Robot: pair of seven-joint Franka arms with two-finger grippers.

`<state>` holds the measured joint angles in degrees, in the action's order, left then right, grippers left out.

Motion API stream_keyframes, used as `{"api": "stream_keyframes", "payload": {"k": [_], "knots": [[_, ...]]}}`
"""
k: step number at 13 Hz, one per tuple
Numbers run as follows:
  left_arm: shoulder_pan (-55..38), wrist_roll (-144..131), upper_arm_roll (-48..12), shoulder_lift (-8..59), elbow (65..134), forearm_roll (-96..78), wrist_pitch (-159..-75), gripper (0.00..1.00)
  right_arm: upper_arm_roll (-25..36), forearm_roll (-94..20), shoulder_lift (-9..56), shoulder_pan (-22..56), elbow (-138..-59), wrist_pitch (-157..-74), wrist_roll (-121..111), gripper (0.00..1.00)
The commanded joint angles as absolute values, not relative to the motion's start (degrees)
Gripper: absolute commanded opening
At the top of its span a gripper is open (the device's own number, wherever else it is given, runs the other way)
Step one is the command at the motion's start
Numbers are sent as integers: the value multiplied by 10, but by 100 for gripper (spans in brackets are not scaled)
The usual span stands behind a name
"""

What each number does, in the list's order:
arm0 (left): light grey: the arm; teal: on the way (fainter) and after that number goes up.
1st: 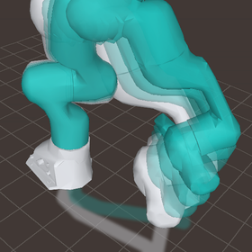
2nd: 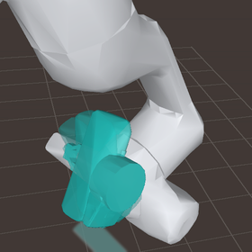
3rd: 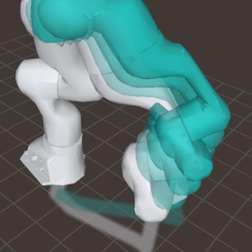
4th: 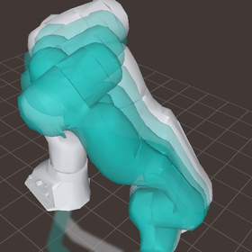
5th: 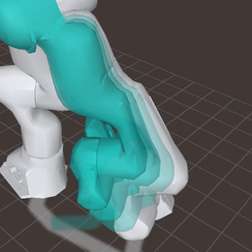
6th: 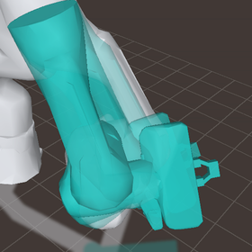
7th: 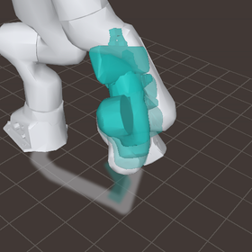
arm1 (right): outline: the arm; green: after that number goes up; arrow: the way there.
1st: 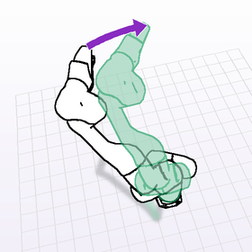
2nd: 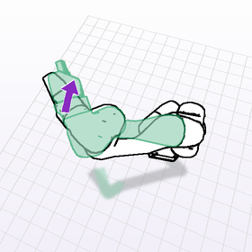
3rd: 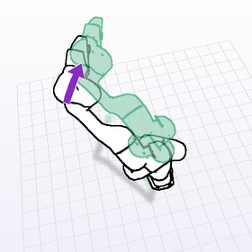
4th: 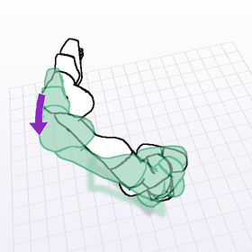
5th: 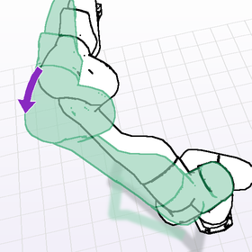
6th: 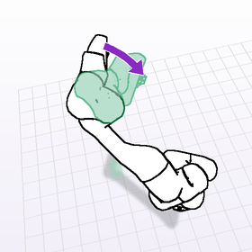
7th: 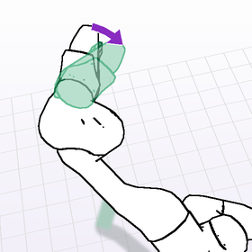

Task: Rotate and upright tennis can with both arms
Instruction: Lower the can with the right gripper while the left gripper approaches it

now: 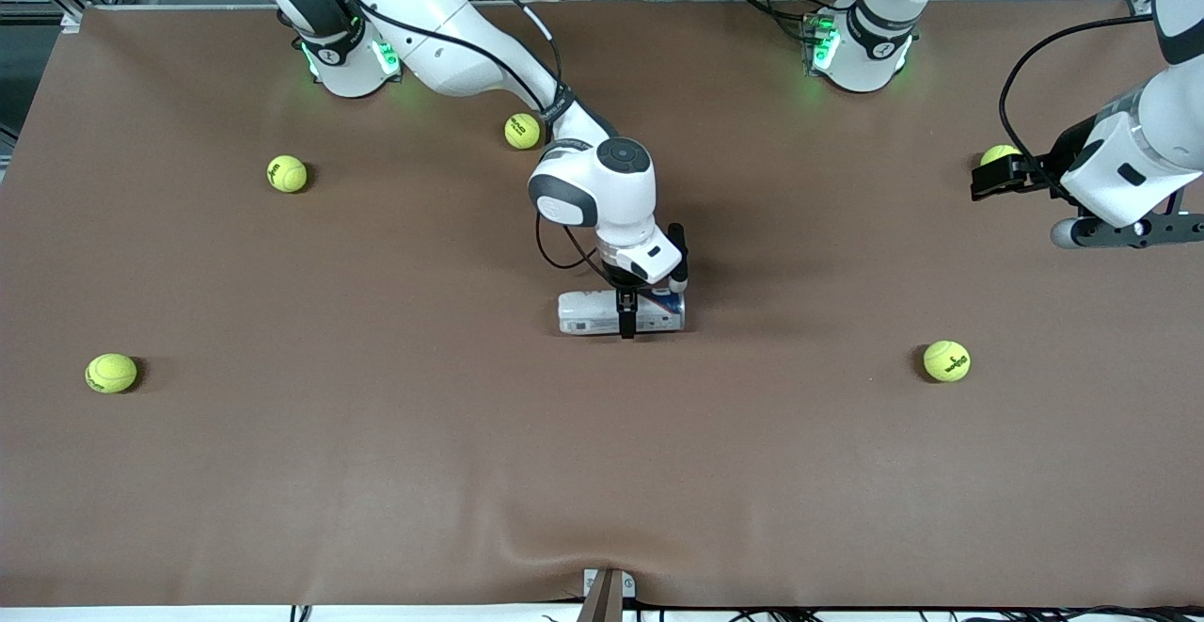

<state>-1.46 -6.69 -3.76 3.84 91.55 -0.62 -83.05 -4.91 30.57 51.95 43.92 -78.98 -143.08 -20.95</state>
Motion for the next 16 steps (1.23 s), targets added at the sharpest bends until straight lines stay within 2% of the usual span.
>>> {"api": "stream_keyframes", "payload": {"k": [1,9,16], "knots": [[-13,-62,-40,50,909,-12,-832,100,-39,321,531,453,-771,-1433,-198,100],[-66,-163,-52,84,904,-31,-866,100,-40,317,493,478,-778,-1400,-49,100],[-87,-201,-57,157,911,-162,-968,100,-46,308,428,478,-777,-1319,-10,100]]}}
